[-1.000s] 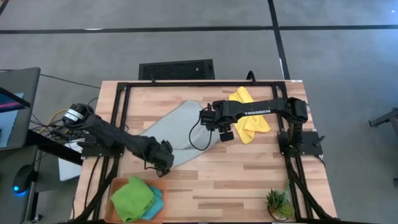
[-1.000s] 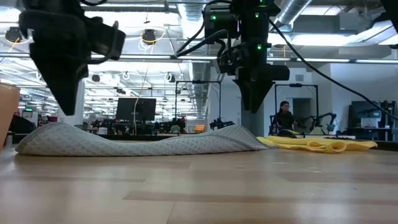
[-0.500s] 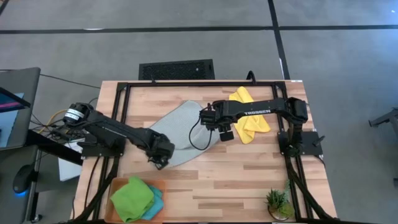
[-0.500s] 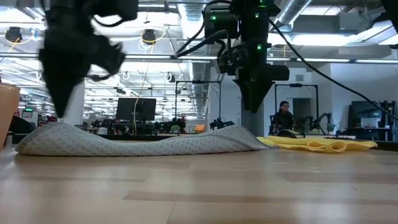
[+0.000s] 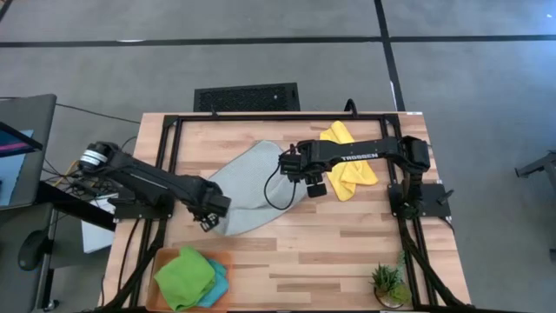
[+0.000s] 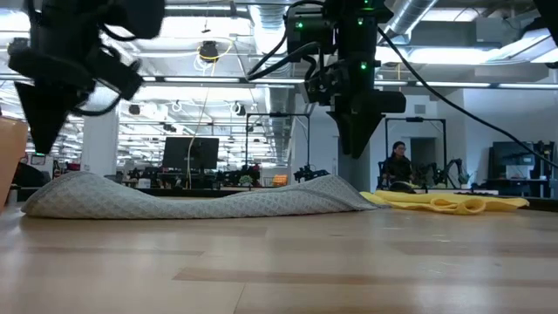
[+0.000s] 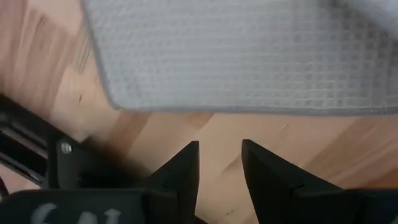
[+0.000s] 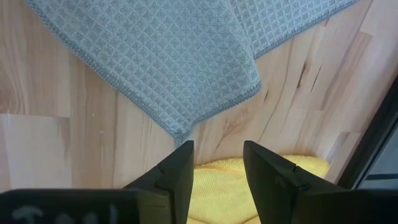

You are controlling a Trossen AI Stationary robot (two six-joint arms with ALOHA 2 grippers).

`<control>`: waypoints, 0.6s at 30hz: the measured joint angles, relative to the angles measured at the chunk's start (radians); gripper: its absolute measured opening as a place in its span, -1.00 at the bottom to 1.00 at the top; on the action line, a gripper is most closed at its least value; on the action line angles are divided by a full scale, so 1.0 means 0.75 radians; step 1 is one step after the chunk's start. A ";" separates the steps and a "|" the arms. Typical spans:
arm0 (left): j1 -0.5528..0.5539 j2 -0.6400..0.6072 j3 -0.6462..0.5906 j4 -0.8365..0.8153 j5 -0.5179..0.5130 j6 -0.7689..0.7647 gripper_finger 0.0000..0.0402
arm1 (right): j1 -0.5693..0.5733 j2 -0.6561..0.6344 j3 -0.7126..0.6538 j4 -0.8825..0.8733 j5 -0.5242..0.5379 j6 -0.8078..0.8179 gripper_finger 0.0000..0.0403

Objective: Fold microfiber towels
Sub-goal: Fold the gray microfiber towel

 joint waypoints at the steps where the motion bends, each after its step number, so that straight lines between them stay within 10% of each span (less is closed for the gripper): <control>1: 0.002 -0.056 -0.033 0.004 0.000 -0.041 -0.43 | 0.000 0.000 0.000 0.000 0.000 0.000 -0.20; 10: 0.003 -0.638 -0.551 0.819 -0.011 -0.432 -0.43 | 0.000 0.000 0.000 0.002 0.000 0.002 -0.21; 18: 0.003 -0.732 -0.867 1.251 0.005 -0.728 -0.43 | -0.002 0.000 0.000 0.016 0.000 0.002 -0.21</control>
